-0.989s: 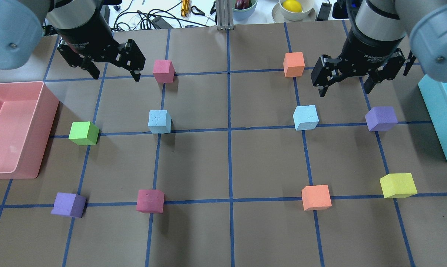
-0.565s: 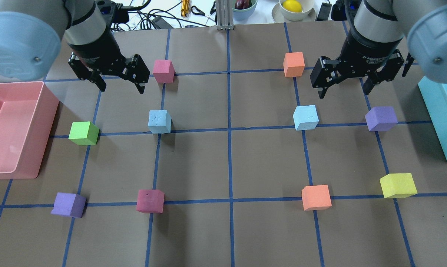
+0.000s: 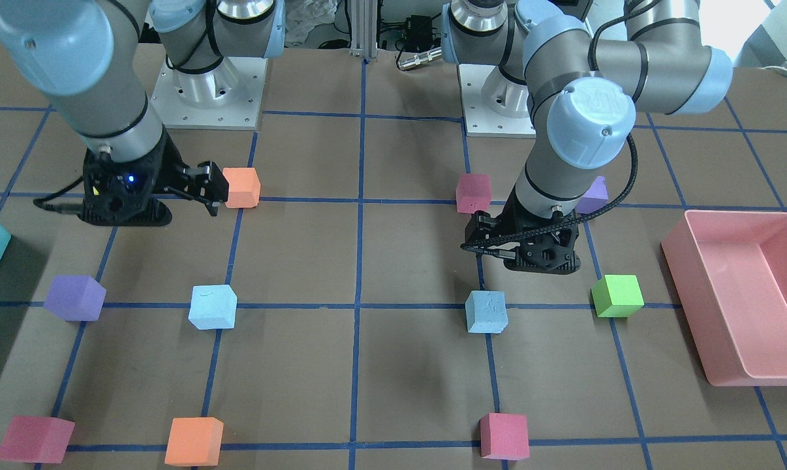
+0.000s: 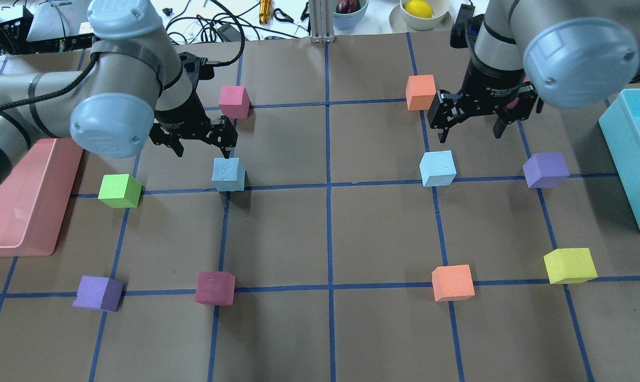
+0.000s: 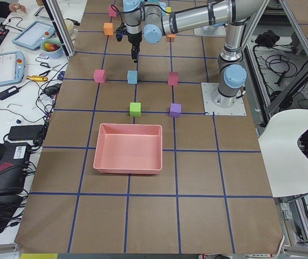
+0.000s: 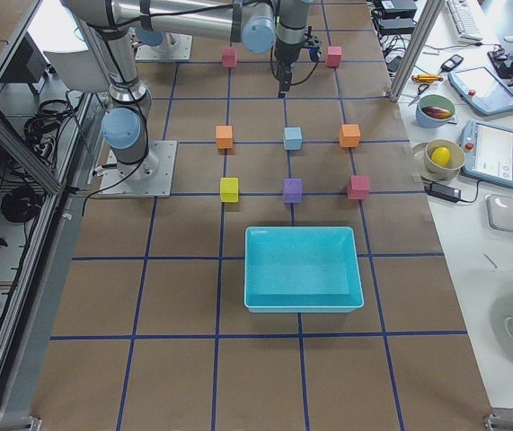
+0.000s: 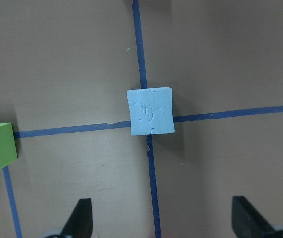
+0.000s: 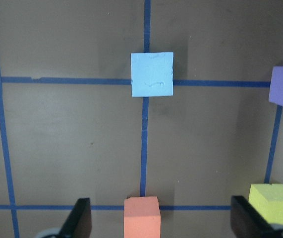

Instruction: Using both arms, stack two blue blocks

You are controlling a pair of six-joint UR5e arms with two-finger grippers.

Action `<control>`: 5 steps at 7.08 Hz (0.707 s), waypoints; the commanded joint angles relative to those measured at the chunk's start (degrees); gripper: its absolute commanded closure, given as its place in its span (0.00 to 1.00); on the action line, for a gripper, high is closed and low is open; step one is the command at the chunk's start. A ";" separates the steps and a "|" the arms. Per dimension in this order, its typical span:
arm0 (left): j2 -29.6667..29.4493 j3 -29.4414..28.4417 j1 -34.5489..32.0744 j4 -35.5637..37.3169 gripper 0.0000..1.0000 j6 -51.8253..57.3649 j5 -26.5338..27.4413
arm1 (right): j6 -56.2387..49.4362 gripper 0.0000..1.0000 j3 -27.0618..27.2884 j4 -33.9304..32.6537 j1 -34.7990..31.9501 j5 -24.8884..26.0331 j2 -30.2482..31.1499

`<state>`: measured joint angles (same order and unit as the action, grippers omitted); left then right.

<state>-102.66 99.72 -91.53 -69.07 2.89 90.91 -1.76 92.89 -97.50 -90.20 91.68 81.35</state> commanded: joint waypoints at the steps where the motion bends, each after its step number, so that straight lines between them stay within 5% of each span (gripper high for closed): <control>1: -5.77 4.24 -0.05 11.37 0.00 -0.60 -0.03 | -0.27 0.00 1.67 -9.70 0.11 0.08 -7.32; 5: -12.72 5.39 -0.05 16.94 0.00 -0.69 0.50 | -0.61 0.00 1.95 -14.46 0.46 0.16 -14.89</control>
<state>-113.50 104.85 -91.58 -53.46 2.20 91.33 -2.00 94.80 -110.89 -89.86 91.88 68.31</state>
